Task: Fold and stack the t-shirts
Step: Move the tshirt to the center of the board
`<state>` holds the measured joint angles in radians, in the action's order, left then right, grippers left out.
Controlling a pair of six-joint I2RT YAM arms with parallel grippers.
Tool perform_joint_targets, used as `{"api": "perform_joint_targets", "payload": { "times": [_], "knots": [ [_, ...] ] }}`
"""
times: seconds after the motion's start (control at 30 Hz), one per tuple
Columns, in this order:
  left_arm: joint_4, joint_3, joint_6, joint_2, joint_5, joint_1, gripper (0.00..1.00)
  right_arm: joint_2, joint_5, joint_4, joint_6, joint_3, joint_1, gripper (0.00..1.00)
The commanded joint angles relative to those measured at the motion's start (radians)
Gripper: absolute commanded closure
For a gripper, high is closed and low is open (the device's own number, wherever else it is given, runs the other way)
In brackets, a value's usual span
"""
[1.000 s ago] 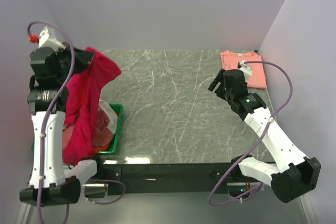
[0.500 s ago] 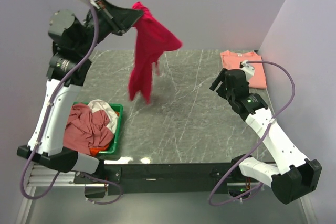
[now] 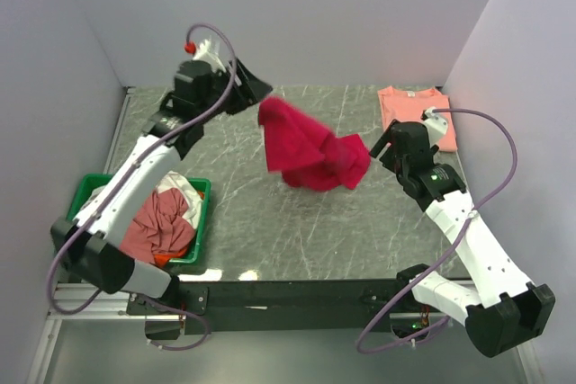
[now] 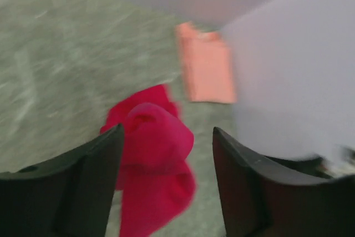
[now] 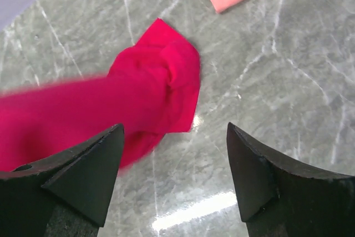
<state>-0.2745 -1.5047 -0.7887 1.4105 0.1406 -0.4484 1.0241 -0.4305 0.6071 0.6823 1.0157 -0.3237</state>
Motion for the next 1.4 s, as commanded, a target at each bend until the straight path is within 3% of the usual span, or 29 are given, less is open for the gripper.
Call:
{"api": "perform_joint_targets", "payload": {
  "times": [0.0,0.03,0.07,0.2,0.67,1.1,1.37],
  "knots": [
    [-0.187,0.078,-0.018,0.048,-0.289,0.002,0.29,-0.022,-0.034,0.033,-0.007,0.015,0.018,0.19],
    [-0.209,0.095,-0.018,0.056,-0.3,0.001,0.19,-0.024,-0.025,0.036,-0.009,-0.002,0.023,0.19],
    [-0.216,0.11,-0.018,0.071,-0.309,0.001,0.16,-0.025,-0.014,0.033,-0.012,-0.012,0.031,0.19],
    [-0.226,0.184,-0.009,0.087,-0.308,-0.015,0.11,-0.009,0.059,0.014,-0.017,-0.066,0.064,0.19],
    [-0.235,0.392,-0.084,0.185,-0.208,-0.14,0.3,0.099,0.24,-0.018,0.006,-0.134,0.153,0.2],
    [-0.23,0.408,-0.072,0.32,-0.243,-0.174,0.45,0.079,0.262,-0.021,0.005,-0.158,0.167,0.21],
    [-0.206,0.419,-0.066,0.363,-0.233,-0.18,0.49,0.06,0.262,-0.018,0.006,-0.164,0.173,0.21]
  ]
}}
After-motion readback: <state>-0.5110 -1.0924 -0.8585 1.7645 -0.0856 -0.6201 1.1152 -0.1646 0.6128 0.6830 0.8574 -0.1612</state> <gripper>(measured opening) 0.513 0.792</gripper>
